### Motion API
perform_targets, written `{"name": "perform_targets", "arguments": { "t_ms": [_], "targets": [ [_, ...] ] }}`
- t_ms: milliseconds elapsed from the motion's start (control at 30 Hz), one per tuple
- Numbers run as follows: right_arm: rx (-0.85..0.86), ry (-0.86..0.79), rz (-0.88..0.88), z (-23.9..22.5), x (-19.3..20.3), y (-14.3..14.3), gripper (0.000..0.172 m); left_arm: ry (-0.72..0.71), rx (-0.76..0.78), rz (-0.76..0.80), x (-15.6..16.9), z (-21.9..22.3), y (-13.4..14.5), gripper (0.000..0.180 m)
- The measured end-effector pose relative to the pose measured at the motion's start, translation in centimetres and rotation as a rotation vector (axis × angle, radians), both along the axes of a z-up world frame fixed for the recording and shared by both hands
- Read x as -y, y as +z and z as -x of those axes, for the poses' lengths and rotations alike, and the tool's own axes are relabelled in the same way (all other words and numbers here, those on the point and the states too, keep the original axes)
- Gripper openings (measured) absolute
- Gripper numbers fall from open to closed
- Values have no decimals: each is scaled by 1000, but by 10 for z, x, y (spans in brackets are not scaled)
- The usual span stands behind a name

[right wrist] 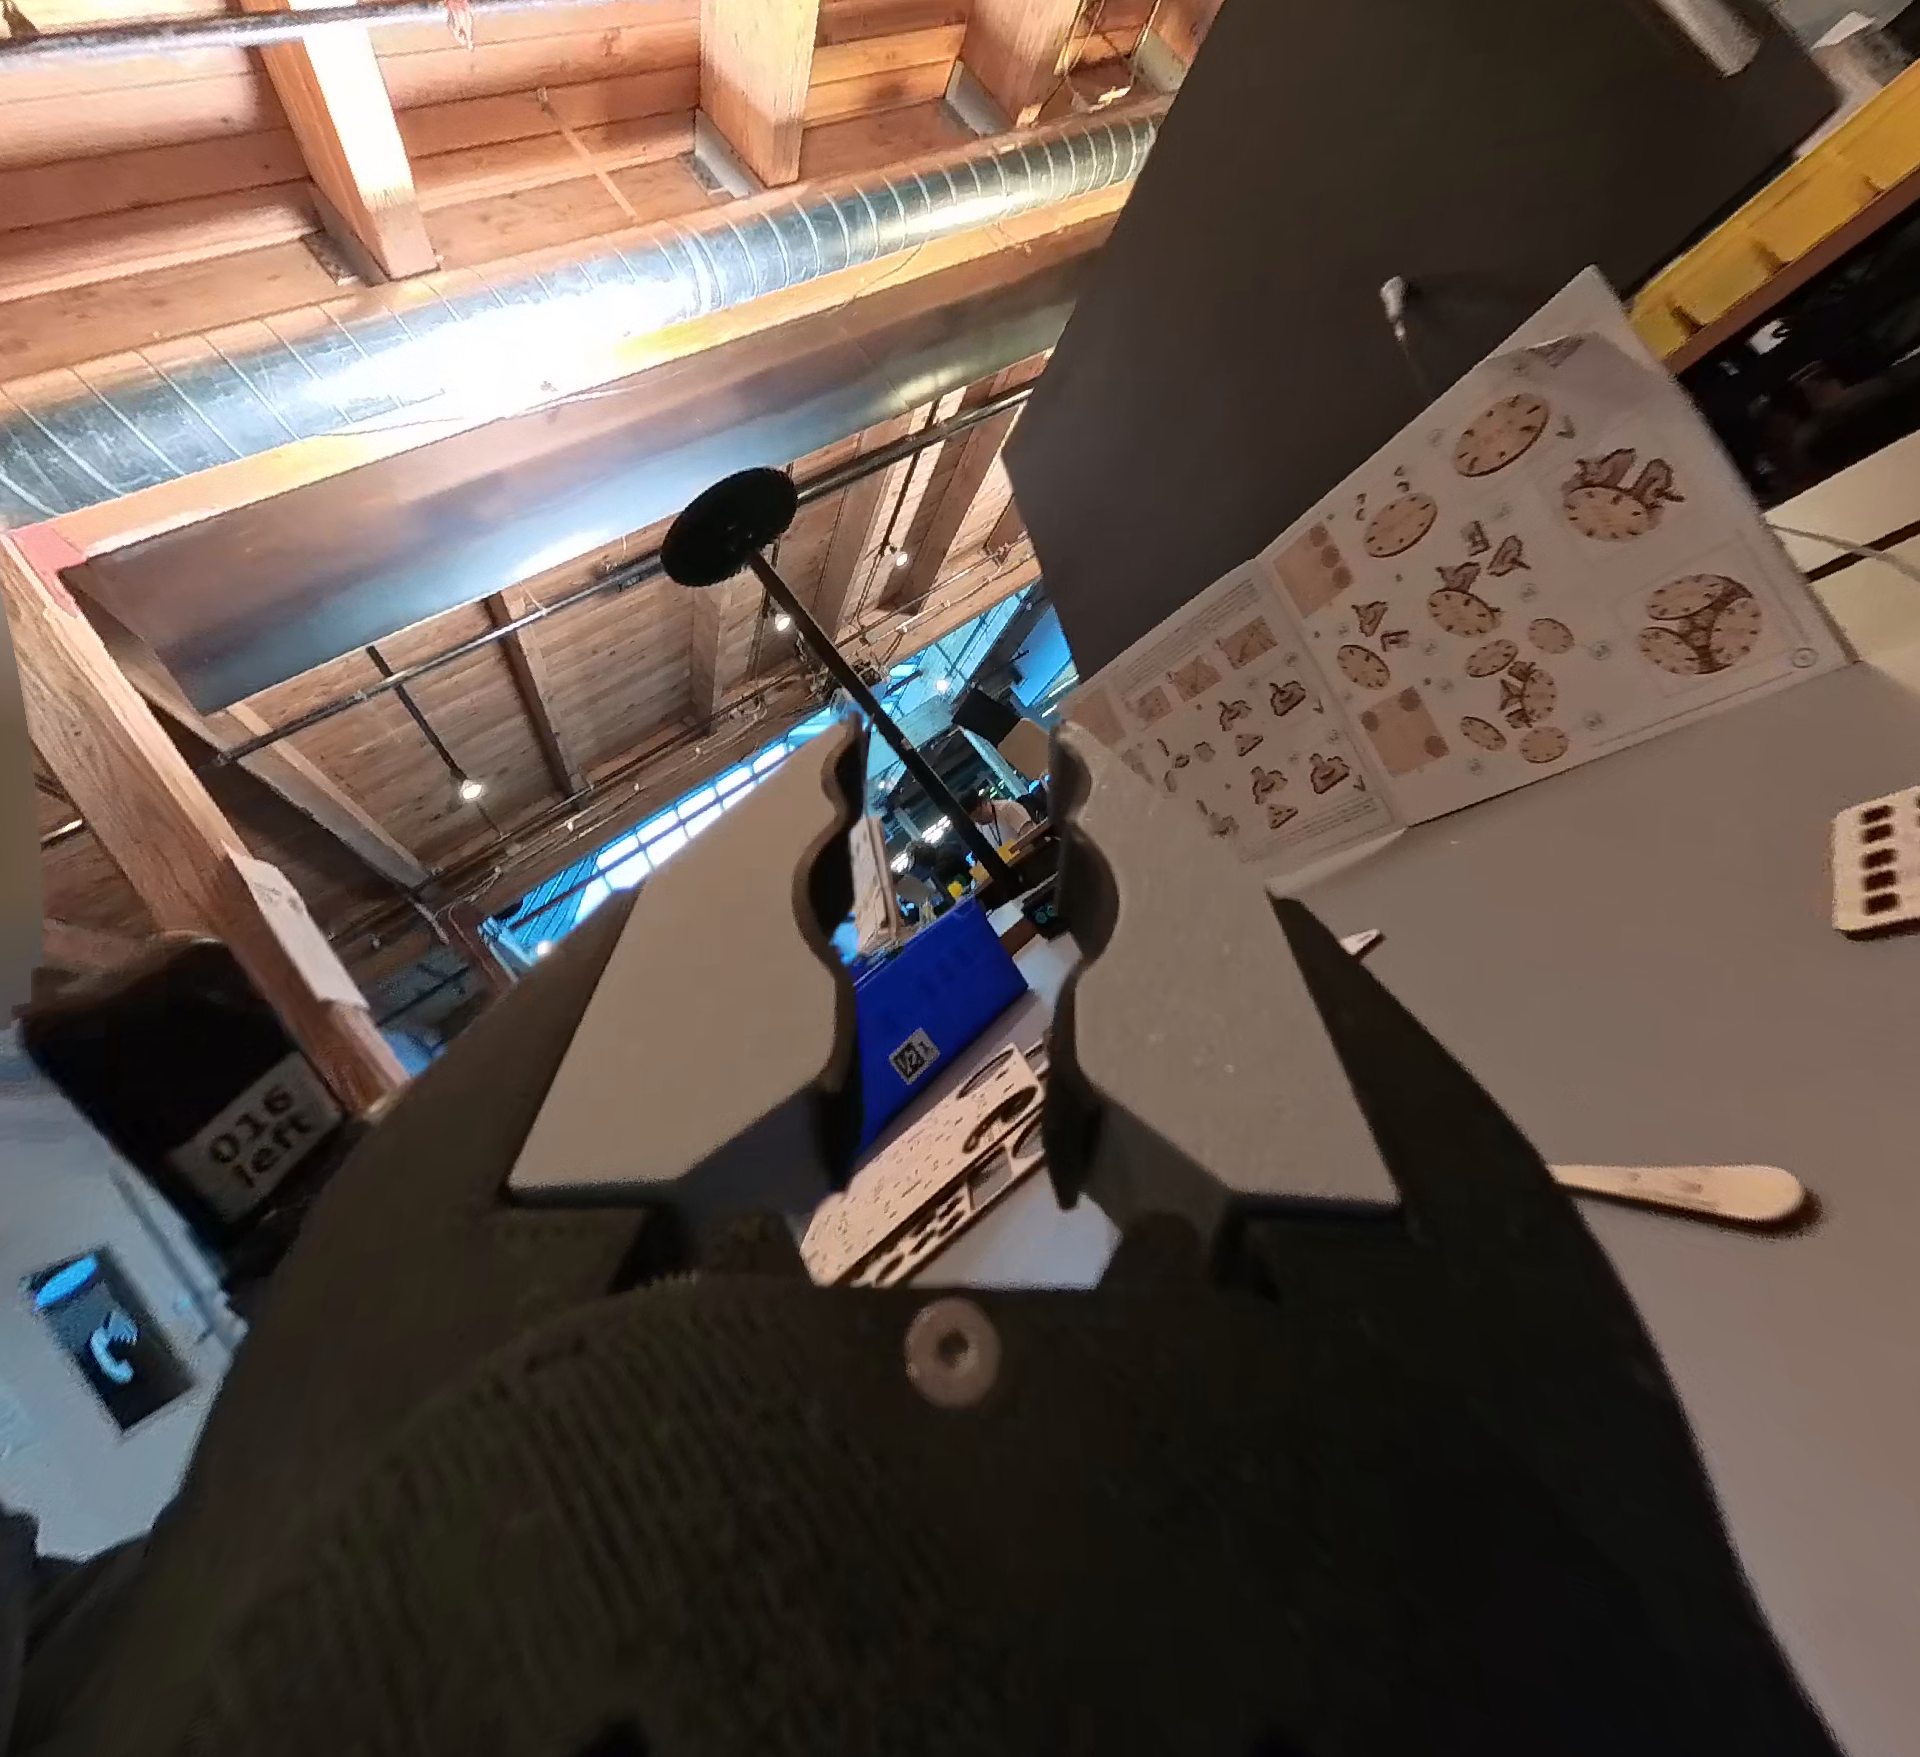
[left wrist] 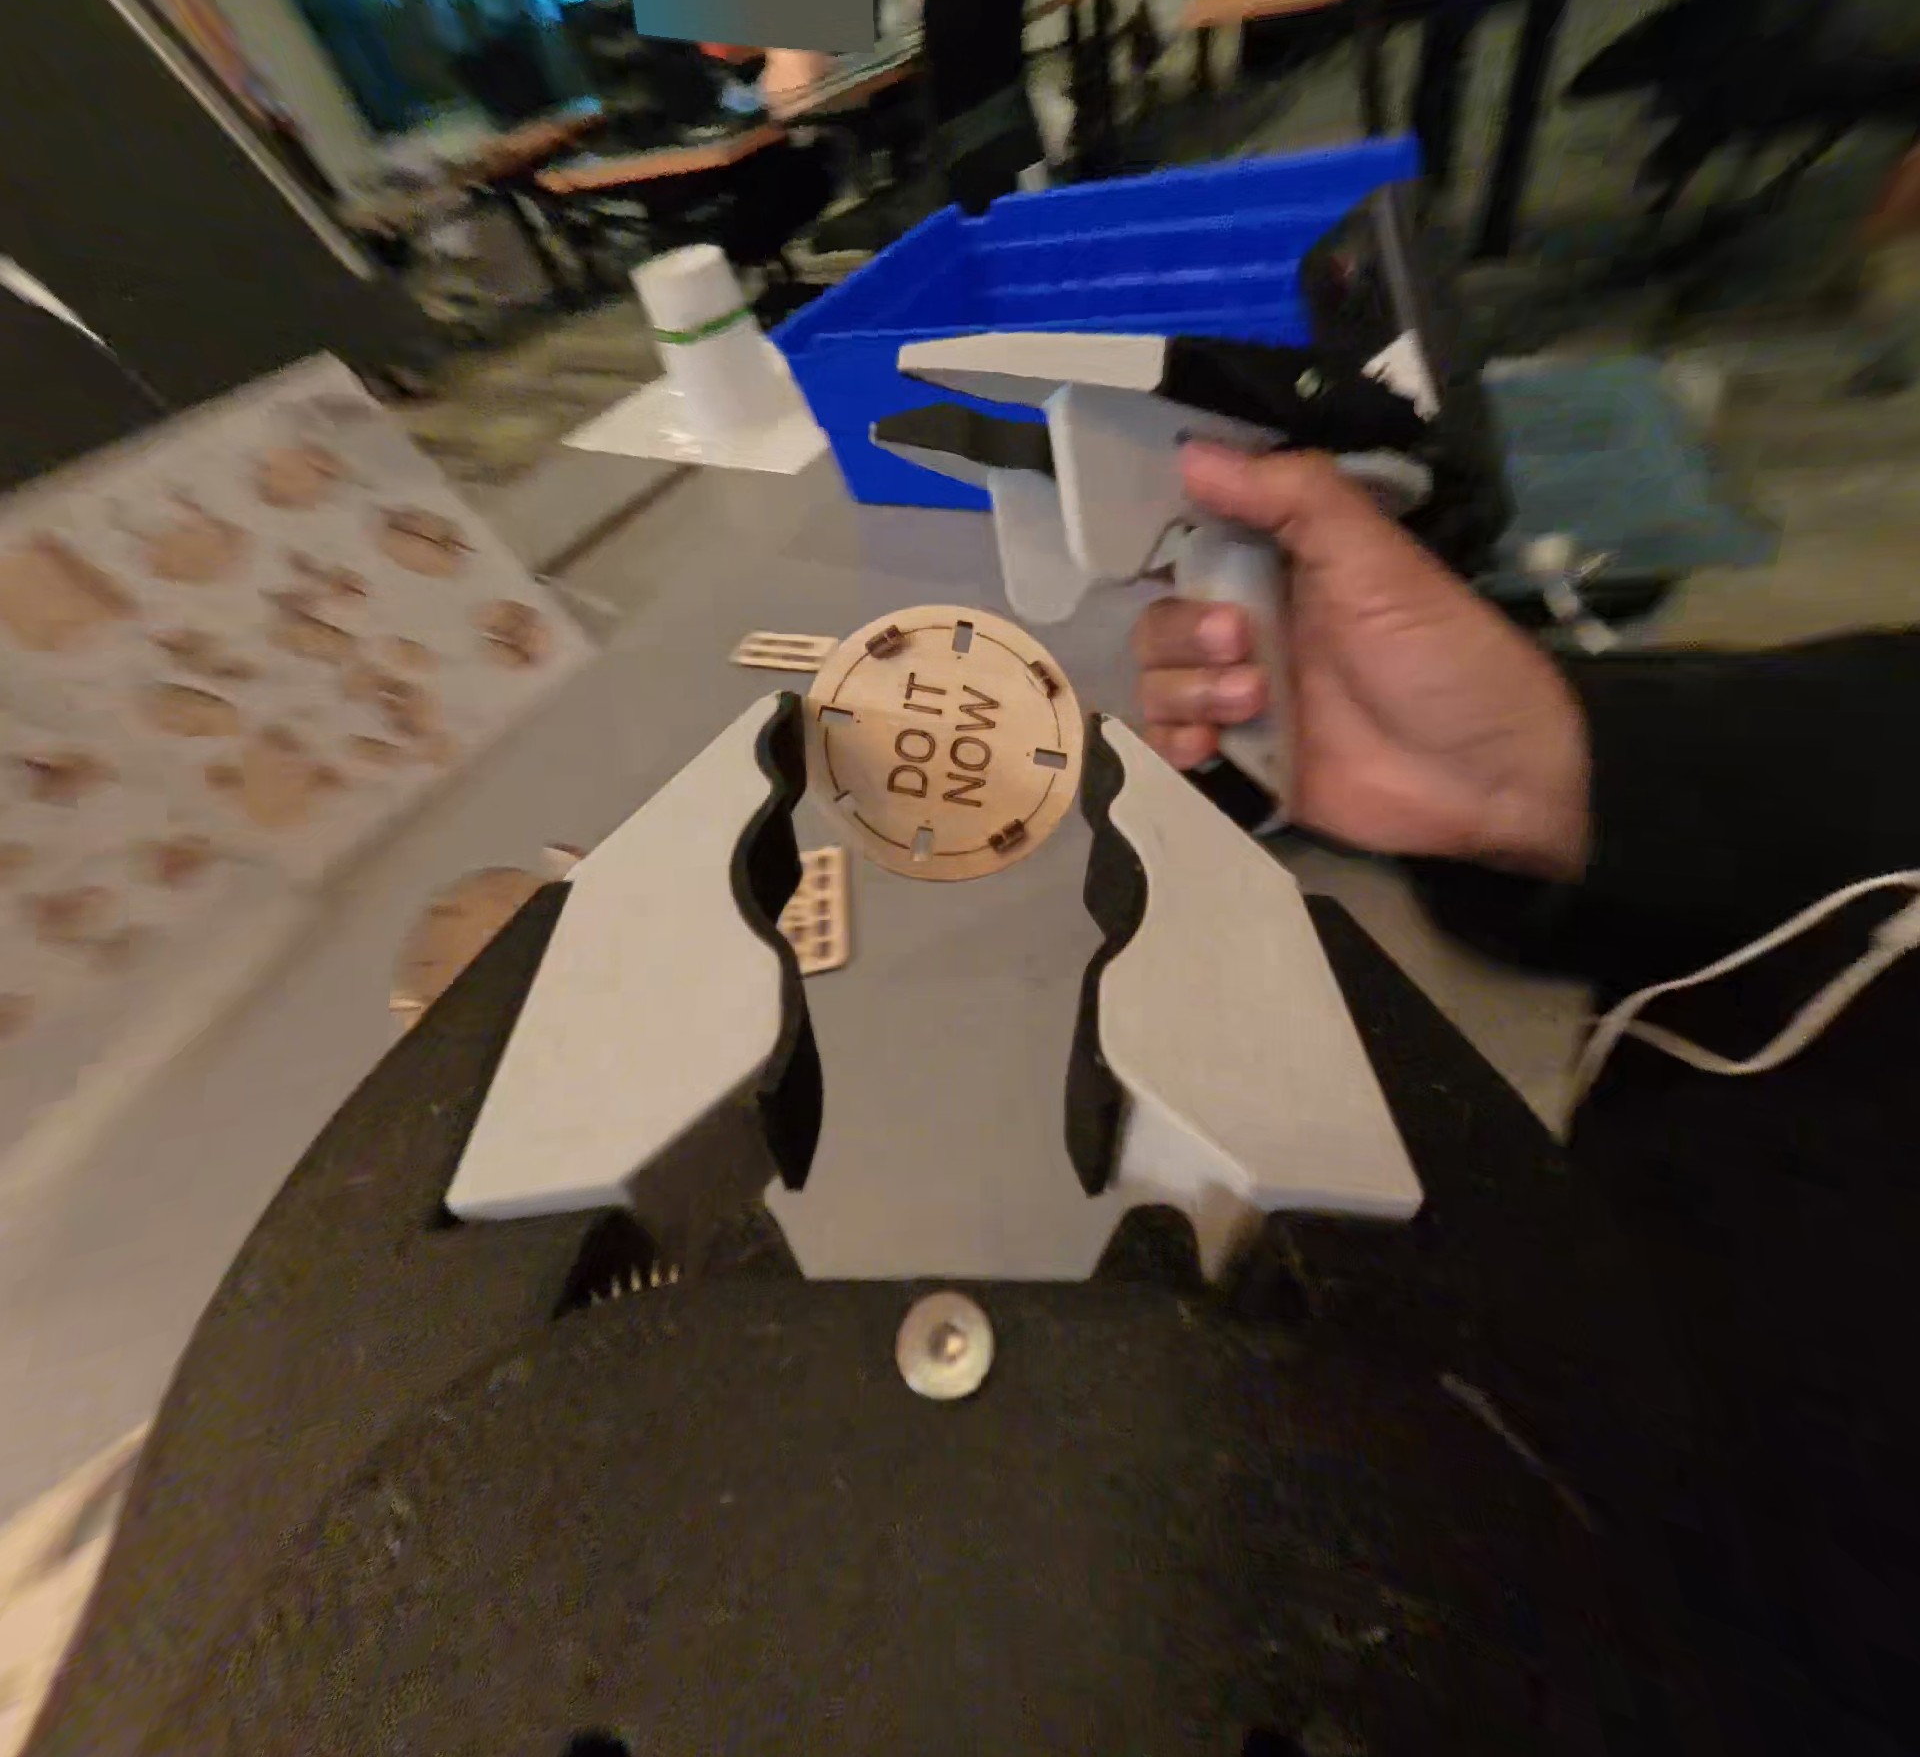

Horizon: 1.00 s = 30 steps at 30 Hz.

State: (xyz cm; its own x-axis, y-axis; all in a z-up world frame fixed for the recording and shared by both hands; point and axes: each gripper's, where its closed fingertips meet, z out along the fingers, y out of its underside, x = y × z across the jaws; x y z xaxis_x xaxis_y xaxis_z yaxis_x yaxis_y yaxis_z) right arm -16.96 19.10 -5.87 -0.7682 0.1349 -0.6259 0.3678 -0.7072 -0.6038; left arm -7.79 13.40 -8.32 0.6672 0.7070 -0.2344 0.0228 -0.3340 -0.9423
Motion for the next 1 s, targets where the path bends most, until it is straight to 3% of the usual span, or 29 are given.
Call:
{"name": "perform_targets", "arguments": {
  "t_ms": [233,400,500,667,767,900,933,1000],
  "targets": [
    [-201,169,-180,-38,49,9,56,119,-293,278,14,8,12,48],
    [-349,265,-260,-71,73,13,48,142,-393,441,20,12,11,48],
    [-320,283,-199,-68,67,16,45,133,-407,470,20,11,8,48],
    [-314,343,-185,-73,68,15,23,124,-413,470,16,10,7,48],
    [-337,315,-217,-73,69,14,15,117,-419,473,14,9,9,48],
    [-298,128,-176,-48,46,20,29,73,-302,492,9,11,-12,49],
    [-284,32,-132,-38,31,25,25,55,-243,496,7,12,-24,49],
    [-310,-141,-44,-28,-1,37,0,1,-76,500,1,10,-55,50]
  ]
}}
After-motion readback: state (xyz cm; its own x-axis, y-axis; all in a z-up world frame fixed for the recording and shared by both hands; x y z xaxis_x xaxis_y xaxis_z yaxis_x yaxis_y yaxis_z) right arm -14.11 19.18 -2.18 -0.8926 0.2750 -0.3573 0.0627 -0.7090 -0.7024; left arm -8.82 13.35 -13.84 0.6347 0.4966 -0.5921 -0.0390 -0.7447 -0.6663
